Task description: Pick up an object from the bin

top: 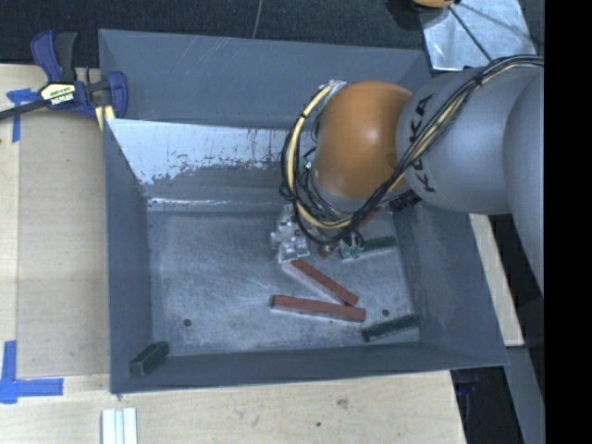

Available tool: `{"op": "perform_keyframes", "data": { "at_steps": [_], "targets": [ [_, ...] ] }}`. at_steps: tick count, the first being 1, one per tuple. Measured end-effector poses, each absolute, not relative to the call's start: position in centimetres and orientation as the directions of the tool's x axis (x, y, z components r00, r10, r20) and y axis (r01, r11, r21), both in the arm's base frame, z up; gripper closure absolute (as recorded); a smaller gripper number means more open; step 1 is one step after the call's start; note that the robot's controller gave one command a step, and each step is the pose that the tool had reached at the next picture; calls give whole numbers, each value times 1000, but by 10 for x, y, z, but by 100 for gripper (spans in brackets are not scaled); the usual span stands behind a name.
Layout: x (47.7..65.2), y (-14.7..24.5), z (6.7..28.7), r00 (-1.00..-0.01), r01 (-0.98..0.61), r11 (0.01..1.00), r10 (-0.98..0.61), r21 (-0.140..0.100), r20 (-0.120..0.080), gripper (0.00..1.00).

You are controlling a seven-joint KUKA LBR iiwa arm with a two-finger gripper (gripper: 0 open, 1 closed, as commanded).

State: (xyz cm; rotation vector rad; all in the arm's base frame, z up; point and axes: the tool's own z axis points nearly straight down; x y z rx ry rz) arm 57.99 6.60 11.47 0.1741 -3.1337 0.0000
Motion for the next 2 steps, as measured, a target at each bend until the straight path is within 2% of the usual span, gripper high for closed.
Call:
{"op": "perform_keyframes", "data": {
  "at_steps": [1,2],
  "targets": [
    [586,58,158,-996,-84,996,-84,0,-6,100],
    [593,35,156,-997,-73,997,-73,0,-6,100]
  ]
}}
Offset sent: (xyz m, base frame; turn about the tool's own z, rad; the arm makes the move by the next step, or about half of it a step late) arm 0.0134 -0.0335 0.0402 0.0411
